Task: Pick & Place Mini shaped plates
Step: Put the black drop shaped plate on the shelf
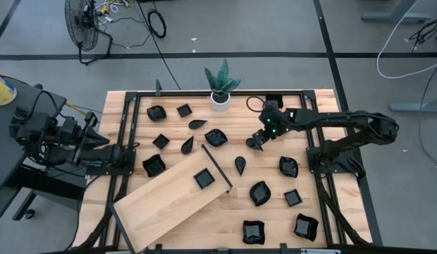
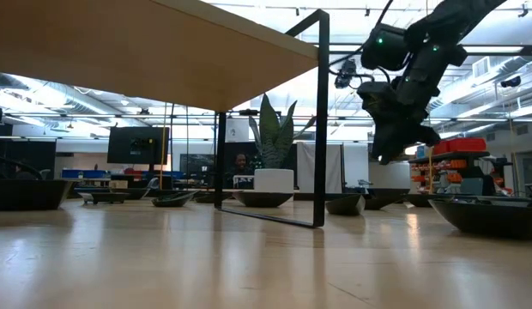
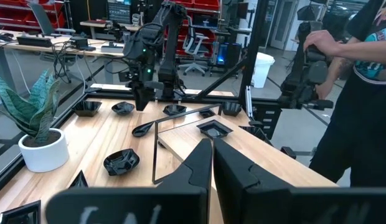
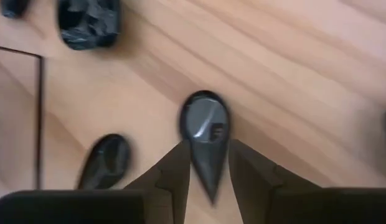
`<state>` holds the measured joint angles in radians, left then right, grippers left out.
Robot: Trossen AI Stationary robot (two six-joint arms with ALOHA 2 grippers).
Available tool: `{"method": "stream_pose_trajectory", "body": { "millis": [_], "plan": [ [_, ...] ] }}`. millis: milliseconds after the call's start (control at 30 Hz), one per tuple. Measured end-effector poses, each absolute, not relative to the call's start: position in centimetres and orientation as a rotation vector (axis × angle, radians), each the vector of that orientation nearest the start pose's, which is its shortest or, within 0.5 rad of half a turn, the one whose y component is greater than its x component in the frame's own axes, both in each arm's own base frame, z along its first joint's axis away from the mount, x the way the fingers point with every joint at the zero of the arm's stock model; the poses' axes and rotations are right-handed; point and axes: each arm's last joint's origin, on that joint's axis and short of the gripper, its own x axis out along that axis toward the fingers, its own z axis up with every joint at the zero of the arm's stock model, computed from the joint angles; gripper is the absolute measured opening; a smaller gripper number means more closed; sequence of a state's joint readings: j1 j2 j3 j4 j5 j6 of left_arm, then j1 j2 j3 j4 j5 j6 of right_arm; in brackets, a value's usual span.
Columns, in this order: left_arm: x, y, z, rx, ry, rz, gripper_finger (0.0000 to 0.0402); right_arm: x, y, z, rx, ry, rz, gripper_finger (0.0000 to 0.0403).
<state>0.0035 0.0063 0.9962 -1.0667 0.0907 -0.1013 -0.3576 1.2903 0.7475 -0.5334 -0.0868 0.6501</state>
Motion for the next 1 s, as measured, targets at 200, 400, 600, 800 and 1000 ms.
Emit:
{"method": "stream_pose_trajectory", "body": {
  "millis": [200, 400, 600, 800, 1000],
  "plan": [
    [-6.3, -0.3, 33.5, -0.105, 0.081, -0.083, 0.0018, 21.7, -8.9, 19.1, 0.815, 0.986, -0.609, 0.0118],
    [-6.3, -0.3, 33.5, -0.105, 0.081, -0.083, 0.0018, 22.1, -9.1, 17.9, 0.812, 1.042, -0.588, 0.0147],
    [-6.3, -0.3, 33.5, -0.105, 0.081, -0.083, 0.0018, 22.5, -9.2, 16.8, 0.804, 1.094, -0.587, 0.0179],
    [-6.3, -0.3, 33.5, -0.105, 0.081, -0.083, 0.0018, 22.9, -8.8, 16.0, 0.79, 1.135, -0.573, 0.0189],
    [-6.3, -0.3, 33.5, -0.105, 0.081, -0.083, 0.0018, 23.3, -8.5, 15.3, 0.765, 1.164, -0.55, 0.0185]
  ]
}}
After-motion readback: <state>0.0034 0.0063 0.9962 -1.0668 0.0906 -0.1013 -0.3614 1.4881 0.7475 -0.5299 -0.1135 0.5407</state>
